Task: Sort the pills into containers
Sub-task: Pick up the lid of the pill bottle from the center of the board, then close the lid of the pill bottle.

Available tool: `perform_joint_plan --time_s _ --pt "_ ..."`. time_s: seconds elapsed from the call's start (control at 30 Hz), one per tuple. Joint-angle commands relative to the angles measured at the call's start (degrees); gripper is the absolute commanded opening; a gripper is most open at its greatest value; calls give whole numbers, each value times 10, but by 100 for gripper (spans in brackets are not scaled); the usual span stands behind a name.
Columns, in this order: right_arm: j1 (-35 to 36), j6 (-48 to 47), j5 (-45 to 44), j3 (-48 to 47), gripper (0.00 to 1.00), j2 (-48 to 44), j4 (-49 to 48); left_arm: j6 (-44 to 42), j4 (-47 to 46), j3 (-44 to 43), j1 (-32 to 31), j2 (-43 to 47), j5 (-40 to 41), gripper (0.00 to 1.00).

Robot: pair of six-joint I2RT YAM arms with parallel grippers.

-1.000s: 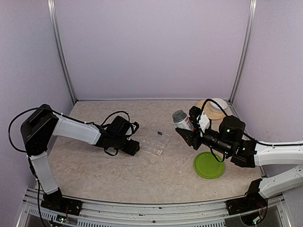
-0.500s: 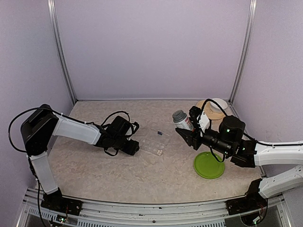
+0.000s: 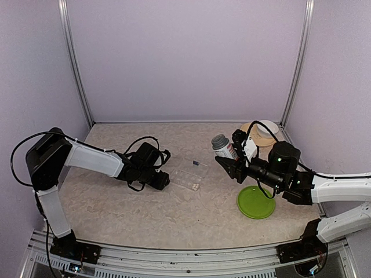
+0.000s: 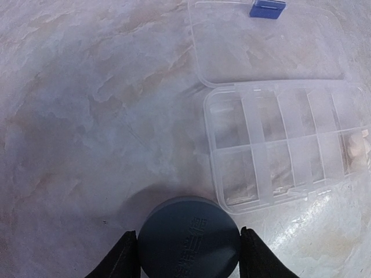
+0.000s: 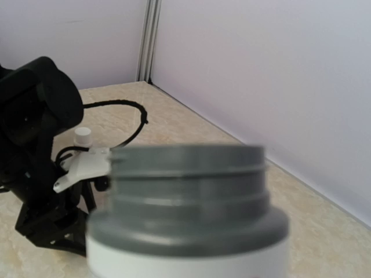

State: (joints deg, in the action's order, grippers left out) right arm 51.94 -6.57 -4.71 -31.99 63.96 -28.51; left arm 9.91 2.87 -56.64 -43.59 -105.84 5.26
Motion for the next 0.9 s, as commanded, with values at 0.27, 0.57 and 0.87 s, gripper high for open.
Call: perform_joint_plan --time_s 0.27,0.57,0.87 --pt "-6 3 18 -4 26 -4 -8 -4 11 -8 -5 30 9 43" --pt "-6 -8 60 -1 25 5 -10 13 32 -6 -21 118 -22 44" --pt "-5 -28 120 -2 25 12 -11 38 29 -25 -44 210 -82 44"
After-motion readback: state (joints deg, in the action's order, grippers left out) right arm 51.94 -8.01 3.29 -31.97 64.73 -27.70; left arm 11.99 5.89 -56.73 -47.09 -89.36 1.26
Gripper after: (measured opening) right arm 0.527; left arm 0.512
